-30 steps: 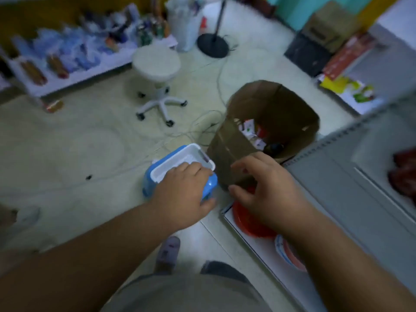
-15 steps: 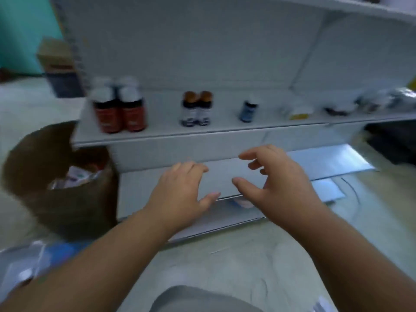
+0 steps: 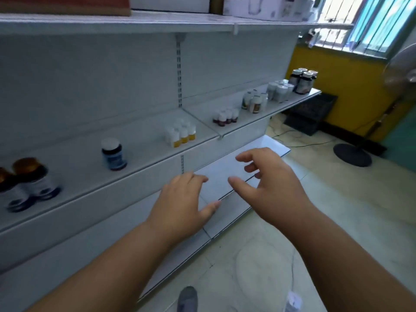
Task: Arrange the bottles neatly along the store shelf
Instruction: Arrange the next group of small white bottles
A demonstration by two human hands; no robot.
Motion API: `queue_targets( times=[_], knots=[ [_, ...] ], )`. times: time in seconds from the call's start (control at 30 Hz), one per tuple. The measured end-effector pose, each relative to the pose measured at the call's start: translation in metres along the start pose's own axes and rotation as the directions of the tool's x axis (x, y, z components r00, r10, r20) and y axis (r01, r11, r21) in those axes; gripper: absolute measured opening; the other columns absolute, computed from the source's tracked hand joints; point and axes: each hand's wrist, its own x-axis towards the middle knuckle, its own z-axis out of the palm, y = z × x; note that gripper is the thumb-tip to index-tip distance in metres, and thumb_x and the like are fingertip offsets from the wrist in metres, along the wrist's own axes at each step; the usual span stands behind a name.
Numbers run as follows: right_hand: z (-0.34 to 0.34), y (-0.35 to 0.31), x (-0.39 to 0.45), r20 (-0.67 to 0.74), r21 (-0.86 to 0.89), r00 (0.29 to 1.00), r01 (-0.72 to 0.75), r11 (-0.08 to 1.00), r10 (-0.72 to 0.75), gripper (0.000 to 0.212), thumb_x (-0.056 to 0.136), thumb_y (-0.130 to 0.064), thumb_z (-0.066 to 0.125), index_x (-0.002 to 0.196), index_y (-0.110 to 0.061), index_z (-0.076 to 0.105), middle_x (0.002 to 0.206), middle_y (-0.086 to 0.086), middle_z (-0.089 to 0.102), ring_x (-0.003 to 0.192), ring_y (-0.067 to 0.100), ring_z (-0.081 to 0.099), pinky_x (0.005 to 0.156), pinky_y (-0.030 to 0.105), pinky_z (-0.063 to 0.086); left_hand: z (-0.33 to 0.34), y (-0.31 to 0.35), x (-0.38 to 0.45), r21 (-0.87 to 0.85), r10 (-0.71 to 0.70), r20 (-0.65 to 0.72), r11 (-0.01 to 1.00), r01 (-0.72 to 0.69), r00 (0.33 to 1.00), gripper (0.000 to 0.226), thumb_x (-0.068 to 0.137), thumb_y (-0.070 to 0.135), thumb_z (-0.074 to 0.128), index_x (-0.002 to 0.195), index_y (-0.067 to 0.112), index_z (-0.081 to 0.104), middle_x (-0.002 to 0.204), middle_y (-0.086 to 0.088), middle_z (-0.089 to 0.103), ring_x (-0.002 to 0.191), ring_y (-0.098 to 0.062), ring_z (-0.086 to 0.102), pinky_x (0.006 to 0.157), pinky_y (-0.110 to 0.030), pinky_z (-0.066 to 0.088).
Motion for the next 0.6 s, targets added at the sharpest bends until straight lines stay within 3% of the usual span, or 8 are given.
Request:
queue_targets(
  times=[0.33, 0.43, 0.6],
  knots=[
    [0.007, 0.074, 0.152, 0.039, -0.020, 0.998, -0.055, 0.998, 0.055, 0.037, 0.082, -0.041, 0.069, 0.116, -0.037, 0.056, 0.111, -0.022, 0.053, 0.098, -0.008, 0.053, 0.081, 0.018, 0.047, 0.036, -0.014, 0.178, 0.000, 0.027, -0.002, 1.000, -0.027, 1.000, 0.066, 0.091, 0.064, 0.047, 0.146, 0.028, 0.036, 0.141, 0.008, 0.041, 0.132, -0.013, 0.034, 0.108, -0.030, 0.029],
    [0.008, 0.095, 0.187, 0.051, -0.008, 0.997, -0.048, 0.999, 0.048, 0.034, 0.082, -0.041, 0.069, 0.114, -0.037, 0.057, 0.109, -0.022, 0.054, 0.097, -0.007, 0.053, 0.082, 0.020, 0.048, 0.046, -0.015, 0.216, 0.021, 0.012, -0.015, 1.000, -0.012, 1.000, 0.066, 0.091, 0.064, 0.046, 0.144, 0.026, 0.039, 0.138, 0.004, 0.045, 0.127, -0.016, 0.039, 0.105, -0.032, 0.034],
    [0.020, 0.140, 0.248, 0.136, 0.027, 0.990, 0.026, 0.999, -0.029, 0.030, 0.083, -0.038, 0.070, 0.111, -0.036, 0.061, 0.107, -0.019, 0.054, 0.096, -0.002, 0.055, 0.084, 0.024, 0.049, 0.071, -0.021, 0.261, 0.078, -0.100, -0.061, 0.991, 0.104, 0.993, 0.063, 0.090, 0.064, 0.048, 0.137, 0.023, 0.044, 0.135, 0.002, 0.047, 0.121, -0.018, 0.043, 0.099, -0.031, 0.036]
  ],
)
